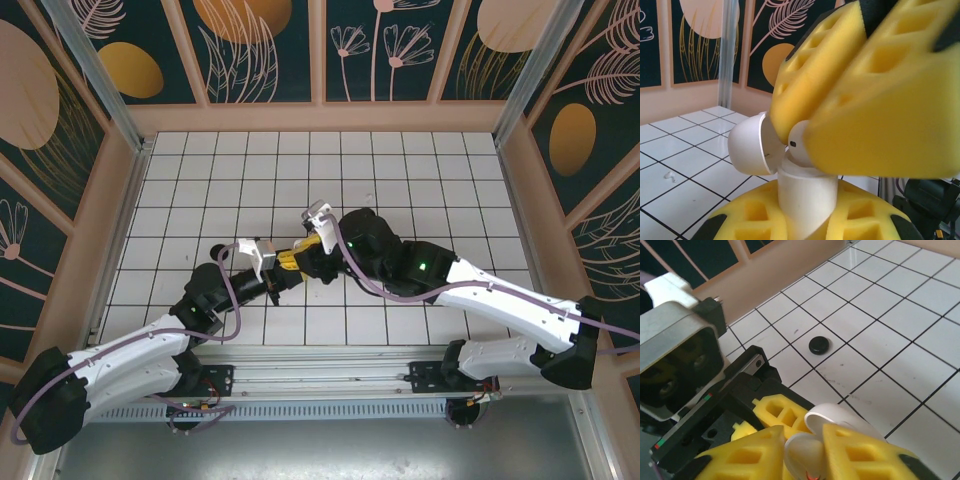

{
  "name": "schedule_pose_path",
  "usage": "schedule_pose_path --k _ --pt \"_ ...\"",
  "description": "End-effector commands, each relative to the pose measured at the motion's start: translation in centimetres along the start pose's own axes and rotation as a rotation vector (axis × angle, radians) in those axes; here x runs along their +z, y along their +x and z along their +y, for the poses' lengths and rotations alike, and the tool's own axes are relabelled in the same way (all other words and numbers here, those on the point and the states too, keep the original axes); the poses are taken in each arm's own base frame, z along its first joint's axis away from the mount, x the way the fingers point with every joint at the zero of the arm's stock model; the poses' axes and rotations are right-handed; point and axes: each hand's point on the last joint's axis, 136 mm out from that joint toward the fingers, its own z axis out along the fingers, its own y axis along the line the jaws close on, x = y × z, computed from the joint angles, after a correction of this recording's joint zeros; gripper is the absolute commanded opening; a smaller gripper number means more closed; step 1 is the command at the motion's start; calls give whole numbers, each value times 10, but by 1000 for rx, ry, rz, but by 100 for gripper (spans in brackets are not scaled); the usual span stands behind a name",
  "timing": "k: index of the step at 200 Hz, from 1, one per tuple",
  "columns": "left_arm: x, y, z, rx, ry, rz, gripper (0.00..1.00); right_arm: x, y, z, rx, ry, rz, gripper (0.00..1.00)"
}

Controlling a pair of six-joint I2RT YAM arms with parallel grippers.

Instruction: Insert wireless bluetooth earbuds into charging case

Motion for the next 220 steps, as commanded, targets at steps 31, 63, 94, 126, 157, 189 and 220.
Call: schedule_pose_path --k 31,63,94,126,157,189,220 --pt "-5 -27 -8 69 21 -102 0 -9 -15 -13 25 93 -17 41" --pt "-8 -25 -6 61 8 -107 0 -19 -33 -24 70 126 -58 46" --pt "-10 -21 -3 52 -9 -103 0 -30 -55 -37 135 118 -114 46" --pt "-13 -19 -1 46 -27 -107 0 -39 -74 -70 215 151 -173 48" --pt "-16 -15 1 42 -43 -99 0 -32 -51 -146 332 338 -83 50" --pt "-22 -10 5 31 -69 -104 0 -20 2 -238 549 482 18 50" --pt "-25 -5 8 25 -87 -97 0 4 47 -301 687 543 107 48"
